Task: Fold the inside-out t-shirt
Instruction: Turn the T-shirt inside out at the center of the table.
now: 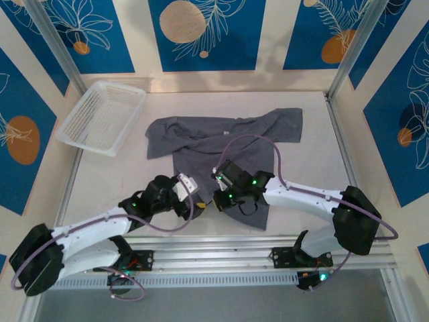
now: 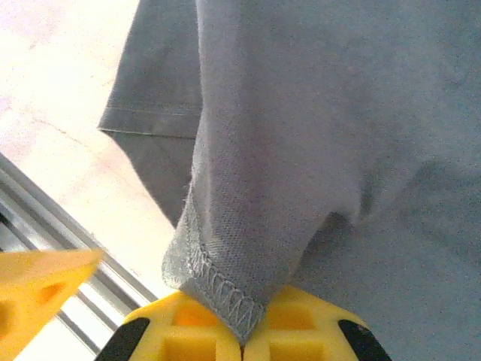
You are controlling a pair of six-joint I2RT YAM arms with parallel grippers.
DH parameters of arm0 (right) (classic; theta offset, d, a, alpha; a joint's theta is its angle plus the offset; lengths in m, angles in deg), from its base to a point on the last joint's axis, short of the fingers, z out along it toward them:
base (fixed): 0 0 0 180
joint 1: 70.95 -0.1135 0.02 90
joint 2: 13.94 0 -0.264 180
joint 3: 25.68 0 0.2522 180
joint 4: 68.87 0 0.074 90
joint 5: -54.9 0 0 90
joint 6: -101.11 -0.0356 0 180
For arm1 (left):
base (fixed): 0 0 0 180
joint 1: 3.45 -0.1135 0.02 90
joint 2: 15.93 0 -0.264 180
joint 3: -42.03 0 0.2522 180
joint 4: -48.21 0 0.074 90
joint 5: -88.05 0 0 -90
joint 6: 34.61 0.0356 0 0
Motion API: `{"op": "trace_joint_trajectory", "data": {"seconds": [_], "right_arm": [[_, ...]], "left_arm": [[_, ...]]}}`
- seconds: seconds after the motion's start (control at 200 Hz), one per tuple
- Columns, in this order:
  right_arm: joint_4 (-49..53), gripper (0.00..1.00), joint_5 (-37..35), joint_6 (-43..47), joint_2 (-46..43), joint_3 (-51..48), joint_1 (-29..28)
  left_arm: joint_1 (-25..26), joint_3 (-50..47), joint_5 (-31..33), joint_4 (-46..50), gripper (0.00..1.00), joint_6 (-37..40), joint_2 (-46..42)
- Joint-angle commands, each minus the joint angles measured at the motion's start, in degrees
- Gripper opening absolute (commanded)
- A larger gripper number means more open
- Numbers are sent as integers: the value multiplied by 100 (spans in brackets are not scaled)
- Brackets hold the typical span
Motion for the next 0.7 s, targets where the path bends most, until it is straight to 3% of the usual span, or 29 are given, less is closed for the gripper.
{"op": "trace_joint_trajectory", "data": {"seconds": [0.0, 0.165, 0.415, 0.62, 0.665, 0.695], "right_arm": [[-149, 1, 317, 46, -117, -48, 5], [-205, 1, 380, 20, -106, -68, -26], [-235, 1, 425, -22, -123, -107, -47], [-232, 4, 359, -102, -149, -178, -38], [-215, 7, 320, -111, -152, -188, -34], [-186, 9, 248, -124, -156, -193, -32]], "left_arm": [[53, 128, 47, -792, 98, 258, 534], [50, 20, 434, -1463, 92, -154, 1098], [55, 182, 675, -1802, 66, -369, 1510], [56, 275, -69, -1870, 72, -257, 1715], [50, 275, -81, -1877, 66, -264, 1774], [54, 292, -72, -1863, 49, -266, 1812]]}}
